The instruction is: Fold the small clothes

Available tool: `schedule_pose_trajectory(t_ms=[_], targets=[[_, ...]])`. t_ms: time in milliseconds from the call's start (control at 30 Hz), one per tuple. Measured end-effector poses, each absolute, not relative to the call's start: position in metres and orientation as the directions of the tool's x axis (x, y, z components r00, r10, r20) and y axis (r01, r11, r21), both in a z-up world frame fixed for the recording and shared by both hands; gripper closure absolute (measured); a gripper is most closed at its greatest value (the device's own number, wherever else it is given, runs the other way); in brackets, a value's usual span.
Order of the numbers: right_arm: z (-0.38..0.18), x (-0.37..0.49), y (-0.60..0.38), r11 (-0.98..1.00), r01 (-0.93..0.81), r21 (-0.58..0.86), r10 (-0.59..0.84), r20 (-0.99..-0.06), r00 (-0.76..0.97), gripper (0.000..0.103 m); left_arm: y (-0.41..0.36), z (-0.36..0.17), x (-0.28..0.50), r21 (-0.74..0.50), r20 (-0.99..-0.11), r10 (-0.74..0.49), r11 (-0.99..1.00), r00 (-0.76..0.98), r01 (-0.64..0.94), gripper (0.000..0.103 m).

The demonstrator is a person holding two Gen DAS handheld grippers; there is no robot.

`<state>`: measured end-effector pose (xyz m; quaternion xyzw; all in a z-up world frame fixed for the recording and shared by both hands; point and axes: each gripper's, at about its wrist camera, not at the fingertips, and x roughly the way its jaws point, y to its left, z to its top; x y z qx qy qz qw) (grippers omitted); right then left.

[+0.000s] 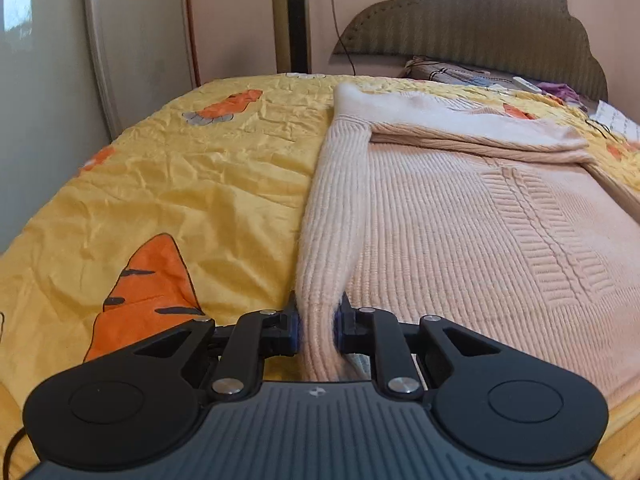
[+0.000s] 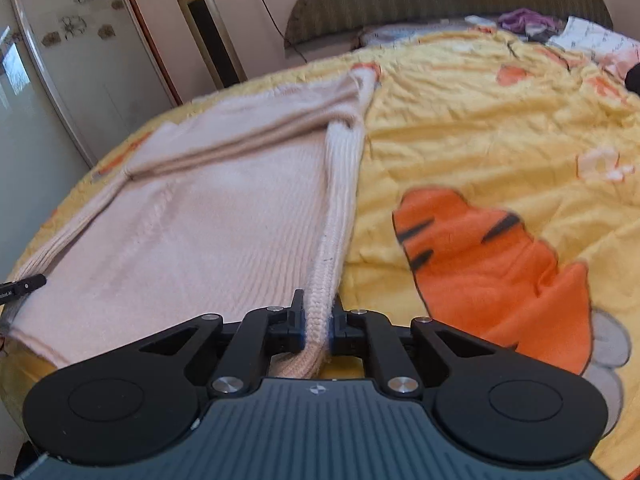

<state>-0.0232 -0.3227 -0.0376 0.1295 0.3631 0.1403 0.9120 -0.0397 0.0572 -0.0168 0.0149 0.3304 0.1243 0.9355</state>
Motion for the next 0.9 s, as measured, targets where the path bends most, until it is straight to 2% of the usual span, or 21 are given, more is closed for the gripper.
schedule_pose_trajectory(t_ms=[67, 100, 133, 200, 233, 300, 367, 400, 467, 500, 600, 667, 833, 900], targets=[[-0.035, -0.025, -0.322, 0.915, -0.165, 0.369, 0.373, -0.612, 0.697, 0.087, 0.056, -0.015, -0.042, 0.085, -0.617, 0.22, 0.973, 0.756, -0.214, 0.086], [-0.034, -0.025, -0.324, 0.9, -0.161, 0.406, 0.395, -0.601, 0.695, 0.079, 0.057, -0.015, -0.043, 0.062, -0.629, 0.203, 0.975, 0.75, -0.212, 0.085], [-0.033, -0.025, -0.326, 0.885, -0.155, 0.439, 0.416, -0.597, 0.686, 0.062, 0.058, -0.015, -0.044, 0.052, -0.634, 0.199, 0.975, 0.747, -0.215, 0.085], [-0.034, -0.028, -0.328, 0.864, -0.173, 0.472, 0.456, -0.591, 0.666, 0.042, 0.058, -0.014, -0.047, 0.042, -0.642, 0.189, 0.976, 0.743, -0.212, 0.082], [-0.033, -0.03, -0.328, 0.859, -0.175, 0.482, 0.465, -0.589, 0.661, 0.038, 0.058, -0.015, -0.048, 0.038, -0.642, 0.182, 0.978, 0.745, -0.207, 0.082], [-0.034, -0.035, -0.328, 0.84, -0.17, 0.516, 0.492, -0.59, 0.64, 0.037, 0.055, -0.02, -0.05, 0.051, -0.623, 0.19, 0.978, 0.759, -0.202, 0.082], [-0.039, -0.04, -0.324, 0.812, -0.177, 0.556, 0.531, -0.578, 0.619, 0.042, 0.051, -0.022, -0.05, 0.066, -0.612, 0.201, 0.977, 0.765, -0.205, 0.083], [-0.039, -0.045, -0.318, 0.823, -0.202, 0.532, 0.526, -0.575, 0.626, 0.052, 0.05, -0.02, -0.049, 0.054, -0.615, 0.194, 0.977, 0.765, -0.204, 0.085], [-0.039, -0.044, -0.312, 0.846, -0.2, 0.493, 0.502, -0.613, 0.611, 0.087, 0.051, -0.015, -0.051, -0.006, -0.612, 0.153, 0.98, 0.776, -0.197, 0.088], [-0.04, -0.042, -0.314, 0.837, -0.19, 0.513, 0.512, -0.613, 0.602, 0.091, 0.051, -0.01, -0.052, -0.038, -0.605, 0.126, 0.982, 0.786, -0.187, 0.088], [-0.032, -0.043, -0.324, 0.842, -0.197, 0.501, 0.504, -0.606, 0.615, 0.092, 0.047, 0.013, -0.063, -0.124, -0.549, 0.046, 0.983, 0.834, -0.135, 0.089], [-0.017, -0.046, -0.337, 0.856, -0.199, 0.478, 0.481, -0.594, 0.645, 0.093, 0.043, 0.017, -0.067, -0.121, -0.538, 0.029, 0.987, 0.843, -0.111, 0.089], [-0.021, -0.048, -0.356, 0.868, -0.15, 0.474, 0.453, -0.631, 0.629, 0.093, 0.065, -0.014, -0.062, -0.09, -0.655, 0.097, 0.975, 0.749, -0.205, 0.088], [-0.029, -0.049, -0.346, 0.853, -0.165, 0.494, 0.484, -0.634, 0.603, 0.092, 0.07, -0.014, -0.064, -0.101, -0.651, 0.095, 0.973, 0.753, -0.209, 0.086]])
